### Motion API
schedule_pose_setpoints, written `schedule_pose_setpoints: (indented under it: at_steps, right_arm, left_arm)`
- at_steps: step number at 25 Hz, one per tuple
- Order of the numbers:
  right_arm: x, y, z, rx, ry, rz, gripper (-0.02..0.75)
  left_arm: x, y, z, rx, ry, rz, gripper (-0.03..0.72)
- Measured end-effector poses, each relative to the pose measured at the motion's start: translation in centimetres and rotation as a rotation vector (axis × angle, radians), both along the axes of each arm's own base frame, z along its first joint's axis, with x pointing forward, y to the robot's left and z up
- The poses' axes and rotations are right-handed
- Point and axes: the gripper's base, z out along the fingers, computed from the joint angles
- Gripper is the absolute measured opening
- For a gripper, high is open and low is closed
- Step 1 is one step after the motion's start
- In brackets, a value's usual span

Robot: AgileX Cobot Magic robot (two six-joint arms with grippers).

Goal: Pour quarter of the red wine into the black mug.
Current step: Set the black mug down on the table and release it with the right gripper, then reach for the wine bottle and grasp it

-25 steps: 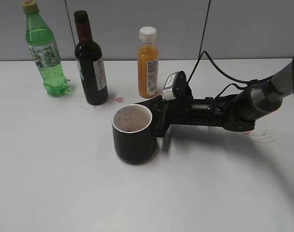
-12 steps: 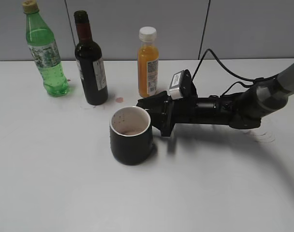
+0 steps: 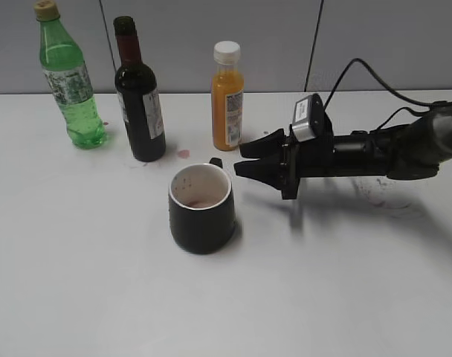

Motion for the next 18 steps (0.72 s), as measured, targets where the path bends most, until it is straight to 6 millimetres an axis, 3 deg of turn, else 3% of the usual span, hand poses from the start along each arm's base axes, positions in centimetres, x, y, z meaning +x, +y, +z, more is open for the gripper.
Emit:
schedule_pose_setpoints:
  at_steps: [10,18]
  right_arm:
    - [0.4,-4.4,1.9,-0.084,-0.018,0.04,0.361]
    - [2.3,-5.7,3.0,0.019,0.011,-0.17,0.381]
  left_arm:
    - [0.0,0.0,0.0,0.0,0.0,0.0,0.589]
    - [0.0,0.0,0.0,0.0,0.0,0.0,0.589]
